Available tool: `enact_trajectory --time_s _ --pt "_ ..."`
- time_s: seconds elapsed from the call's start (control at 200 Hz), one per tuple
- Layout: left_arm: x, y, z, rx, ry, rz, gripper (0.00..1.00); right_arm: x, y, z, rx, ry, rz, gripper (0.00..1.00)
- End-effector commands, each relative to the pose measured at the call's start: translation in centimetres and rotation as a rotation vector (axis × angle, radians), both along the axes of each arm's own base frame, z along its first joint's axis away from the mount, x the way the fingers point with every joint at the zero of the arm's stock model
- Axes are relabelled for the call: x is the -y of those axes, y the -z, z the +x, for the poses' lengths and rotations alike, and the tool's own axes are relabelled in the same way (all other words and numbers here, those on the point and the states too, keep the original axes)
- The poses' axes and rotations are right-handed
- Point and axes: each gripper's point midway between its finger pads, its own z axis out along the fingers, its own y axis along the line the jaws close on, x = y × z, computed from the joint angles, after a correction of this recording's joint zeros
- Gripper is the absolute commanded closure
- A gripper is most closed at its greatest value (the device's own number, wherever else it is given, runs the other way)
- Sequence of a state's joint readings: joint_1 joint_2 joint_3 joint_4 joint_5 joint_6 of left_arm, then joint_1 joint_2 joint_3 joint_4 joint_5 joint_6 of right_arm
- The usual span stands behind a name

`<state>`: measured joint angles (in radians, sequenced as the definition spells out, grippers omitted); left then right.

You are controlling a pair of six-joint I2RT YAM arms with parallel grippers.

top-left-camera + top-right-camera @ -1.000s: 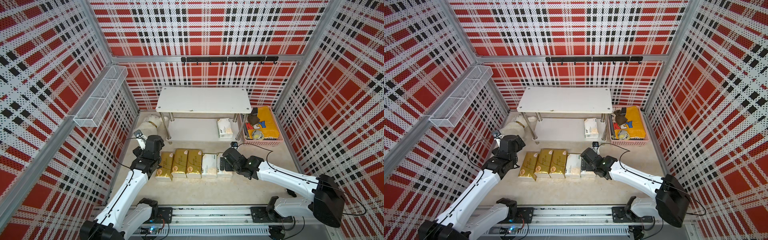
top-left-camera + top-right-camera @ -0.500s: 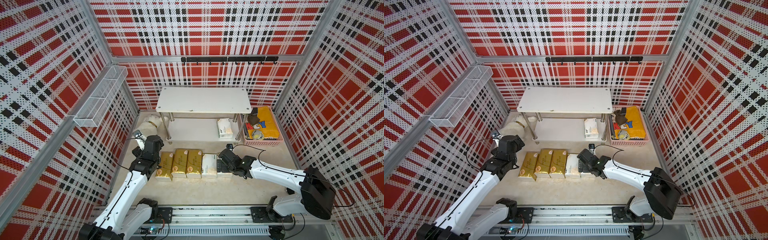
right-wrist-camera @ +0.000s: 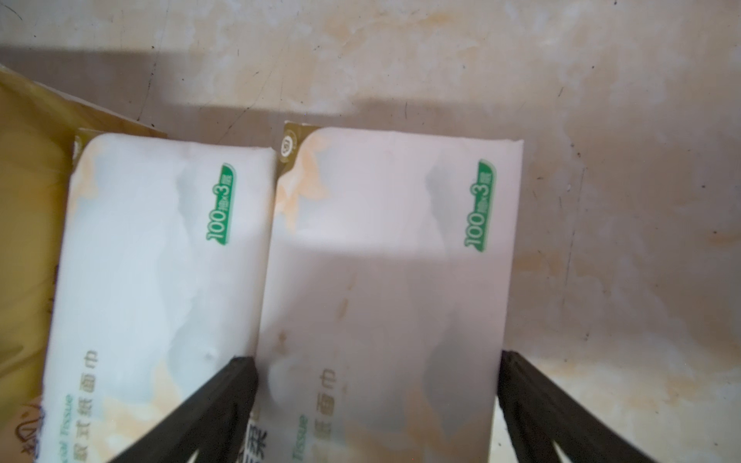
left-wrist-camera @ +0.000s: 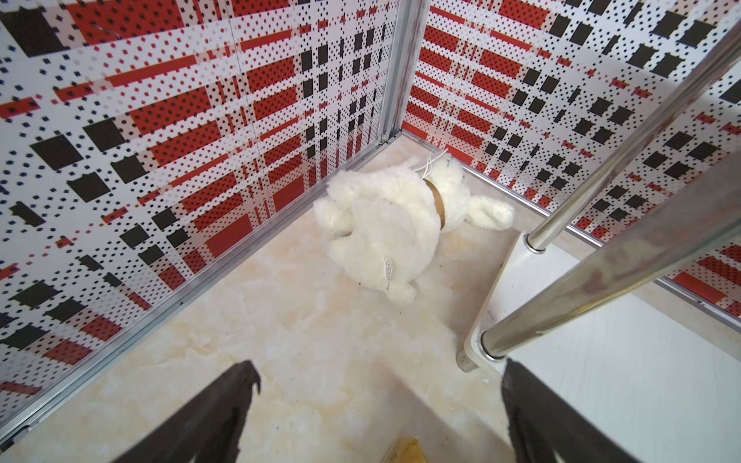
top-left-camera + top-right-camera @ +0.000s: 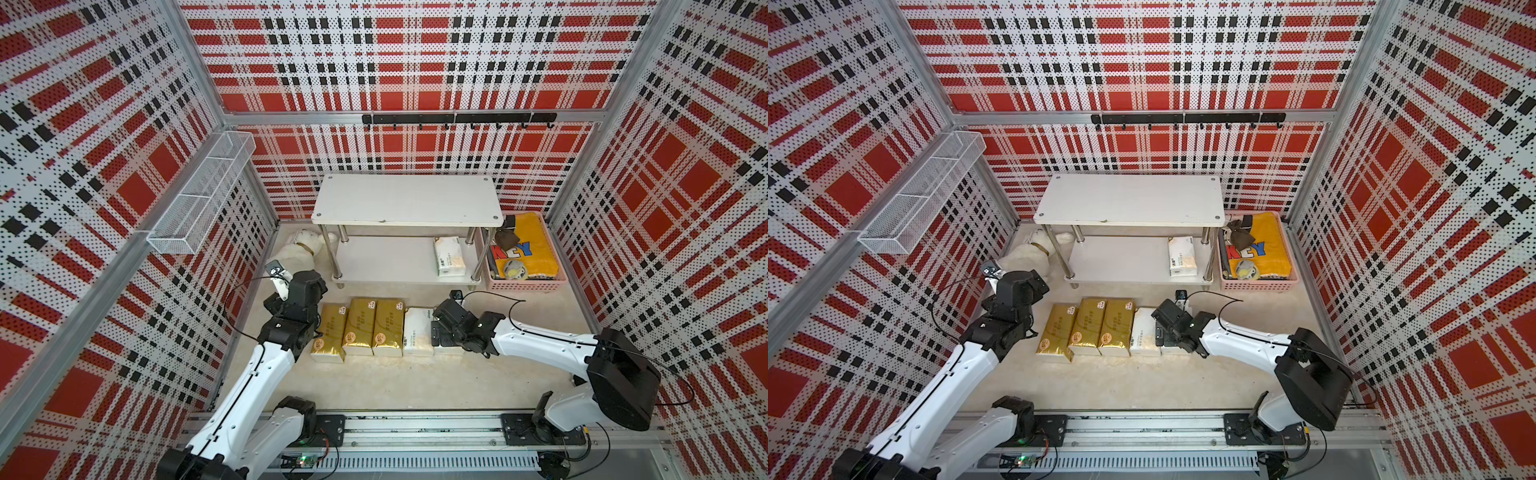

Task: Place the tissue boxes on the shelf by color
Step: Pick up the box of tissues from the center of the board.

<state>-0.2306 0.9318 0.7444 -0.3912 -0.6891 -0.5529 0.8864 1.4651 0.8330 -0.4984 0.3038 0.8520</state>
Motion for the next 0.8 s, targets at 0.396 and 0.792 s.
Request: enact_trajectory --time_s 0.396,0.792 --pt "-0.2 0.0 -0.4 0.005 -0.015 0.007 0.0 2.3 0.5 -0.1 -0.01 0.042 -0.057 0.0" --pt "-0.3 -0.1 -0.4 0.006 -0.019 0.009 0.0 3.7 0.0 0.5 -0.013 0.033 -0.068 0.0"
